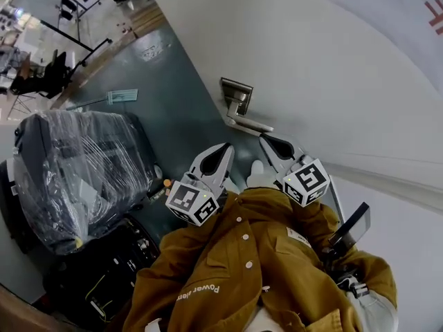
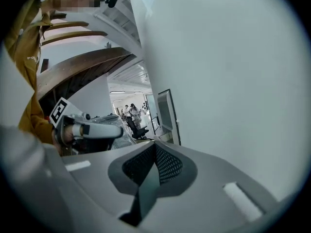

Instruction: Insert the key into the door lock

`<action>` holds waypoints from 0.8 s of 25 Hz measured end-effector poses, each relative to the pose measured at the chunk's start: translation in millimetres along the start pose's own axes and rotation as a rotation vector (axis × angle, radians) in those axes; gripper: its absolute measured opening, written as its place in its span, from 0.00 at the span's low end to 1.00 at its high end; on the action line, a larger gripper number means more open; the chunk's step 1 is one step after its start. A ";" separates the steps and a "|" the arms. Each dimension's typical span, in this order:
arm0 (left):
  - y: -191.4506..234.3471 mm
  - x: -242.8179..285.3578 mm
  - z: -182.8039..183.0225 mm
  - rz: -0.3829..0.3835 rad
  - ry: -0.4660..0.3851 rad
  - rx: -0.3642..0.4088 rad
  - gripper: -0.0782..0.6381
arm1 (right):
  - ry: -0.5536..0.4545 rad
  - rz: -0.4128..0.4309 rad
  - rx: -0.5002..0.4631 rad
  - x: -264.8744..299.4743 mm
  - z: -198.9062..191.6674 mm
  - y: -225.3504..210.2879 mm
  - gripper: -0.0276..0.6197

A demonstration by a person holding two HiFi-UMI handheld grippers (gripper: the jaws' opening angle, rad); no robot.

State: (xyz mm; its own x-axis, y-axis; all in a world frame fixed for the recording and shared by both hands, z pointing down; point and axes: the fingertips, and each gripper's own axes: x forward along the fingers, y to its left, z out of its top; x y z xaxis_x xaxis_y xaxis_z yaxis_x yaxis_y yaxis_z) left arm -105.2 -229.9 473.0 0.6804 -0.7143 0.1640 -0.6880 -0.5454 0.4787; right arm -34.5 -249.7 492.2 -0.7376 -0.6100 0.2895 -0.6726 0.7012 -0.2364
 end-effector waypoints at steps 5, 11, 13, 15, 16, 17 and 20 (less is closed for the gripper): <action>-21.9 -0.1 0.9 0.034 0.064 0.150 0.11 | 0.011 -0.055 -0.032 -0.3 -3.5 0.0 0.05; -26.7 6.1 -1.9 0.020 0.083 0.152 0.11 | -0.014 -0.053 -0.034 -2.5 1.1 5.5 0.05; -27.2 6.2 -2.7 0.018 0.084 0.138 0.11 | -0.017 -0.055 -0.036 -4.8 2.5 5.4 0.05; -27.1 5.2 -4.8 0.018 0.086 0.127 0.11 | -0.017 -0.059 -0.034 -7.3 1.6 5.3 0.05; -27.2 4.6 -6.1 0.018 0.089 0.123 0.11 | -0.017 -0.062 -0.033 -8.5 0.9 5.3 0.05; -27.2 4.1 -7.4 0.017 0.090 0.118 0.11 | -0.018 -0.065 -0.031 -9.5 0.4 5.4 0.05; -26.6 2.6 -10.1 0.018 0.093 0.105 0.11 | -0.021 -0.069 -0.029 -10.7 -0.6 6.8 0.05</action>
State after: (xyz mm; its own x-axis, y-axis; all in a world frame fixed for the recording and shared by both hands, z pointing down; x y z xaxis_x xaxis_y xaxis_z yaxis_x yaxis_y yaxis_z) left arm -82.6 -212.8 469.3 0.6847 -0.6832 0.2537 -0.7198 -0.5793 0.3826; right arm -31.2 -238.2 488.0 -0.6912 -0.6643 0.2847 -0.7198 0.6679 -0.1892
